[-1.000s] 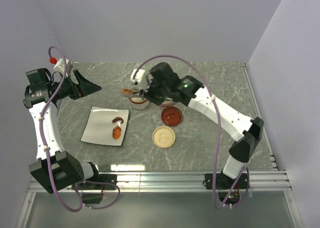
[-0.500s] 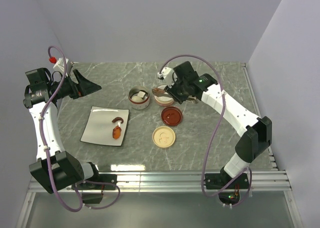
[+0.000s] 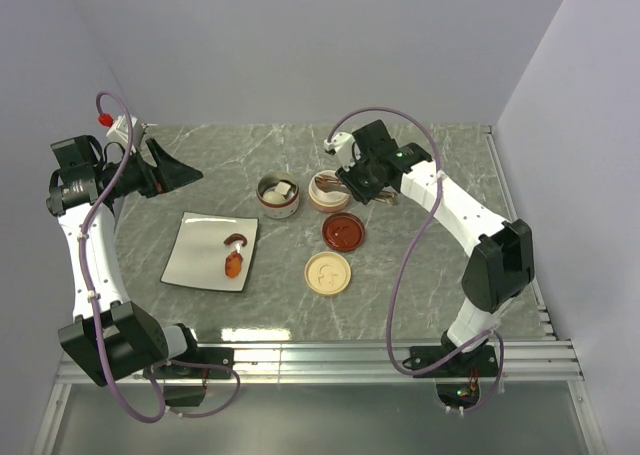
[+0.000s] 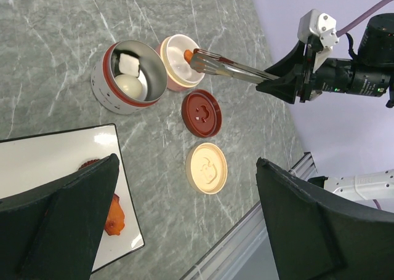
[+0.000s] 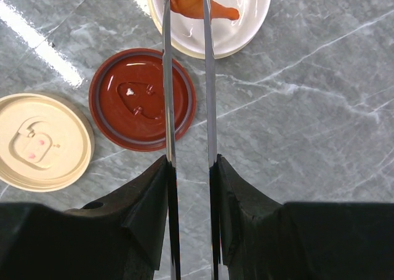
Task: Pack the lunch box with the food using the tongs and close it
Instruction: Place the food into the lunch box
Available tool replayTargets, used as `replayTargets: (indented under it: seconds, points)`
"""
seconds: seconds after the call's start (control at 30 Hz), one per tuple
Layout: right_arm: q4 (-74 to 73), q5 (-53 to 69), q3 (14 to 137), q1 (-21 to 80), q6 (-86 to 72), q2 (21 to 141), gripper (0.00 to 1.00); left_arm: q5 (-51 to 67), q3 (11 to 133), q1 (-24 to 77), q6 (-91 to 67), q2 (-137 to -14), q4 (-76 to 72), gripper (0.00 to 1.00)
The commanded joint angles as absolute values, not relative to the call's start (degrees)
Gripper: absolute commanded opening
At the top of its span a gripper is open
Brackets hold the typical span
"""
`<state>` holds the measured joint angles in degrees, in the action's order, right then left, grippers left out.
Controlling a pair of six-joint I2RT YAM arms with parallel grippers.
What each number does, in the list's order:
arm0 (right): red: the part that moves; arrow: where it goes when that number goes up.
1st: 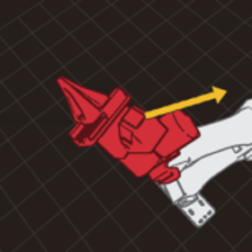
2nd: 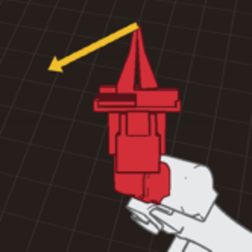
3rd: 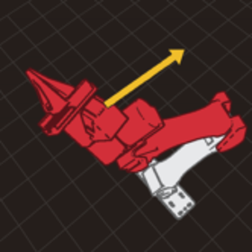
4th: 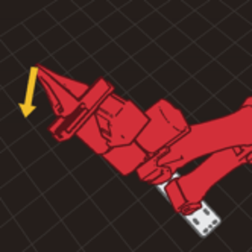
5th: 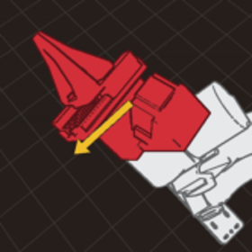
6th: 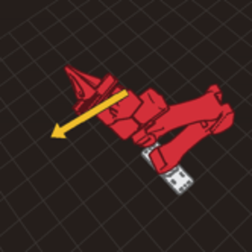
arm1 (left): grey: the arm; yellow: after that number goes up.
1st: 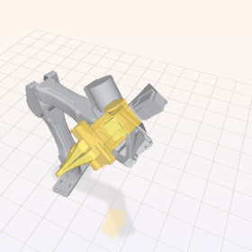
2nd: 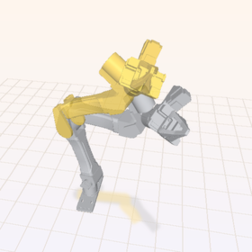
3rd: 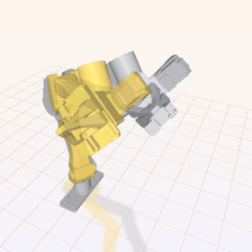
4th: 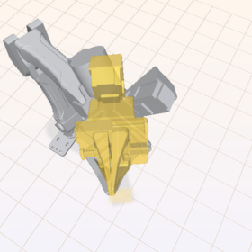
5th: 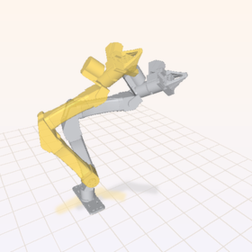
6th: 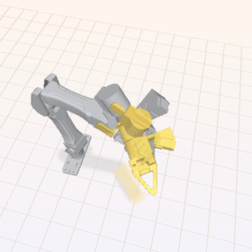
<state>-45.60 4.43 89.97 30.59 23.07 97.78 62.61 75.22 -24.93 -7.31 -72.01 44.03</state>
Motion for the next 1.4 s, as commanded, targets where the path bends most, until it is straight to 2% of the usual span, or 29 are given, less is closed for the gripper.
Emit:
replayTargets:
  seconds: [0.0,0.6,1.07,1.37]
  points:
    - [-42.1,5.36,89.83,30.23,22.33,97.99,0.33,63.81,76.2,-25.22,-6.77,-71.01,43.33,0.99]
    - [-41.75,2.99,89.82,30.23,21.97,101.95,0.33,63.63,75.85,-25.14,-6.59,-71.1,42.98,1.0]
    - [-45.44,3.16,91.76,30.15,21.71,102.3,0.38,63.9,76.11,-25.14,-7.47,-71.81,42.1,0.99]
    - [-46.58,3.51,92.55,30.23,21.62,102.3,0.49,64.07,76.29,-25.22,-7.73,-71.72,41.92,0.99]
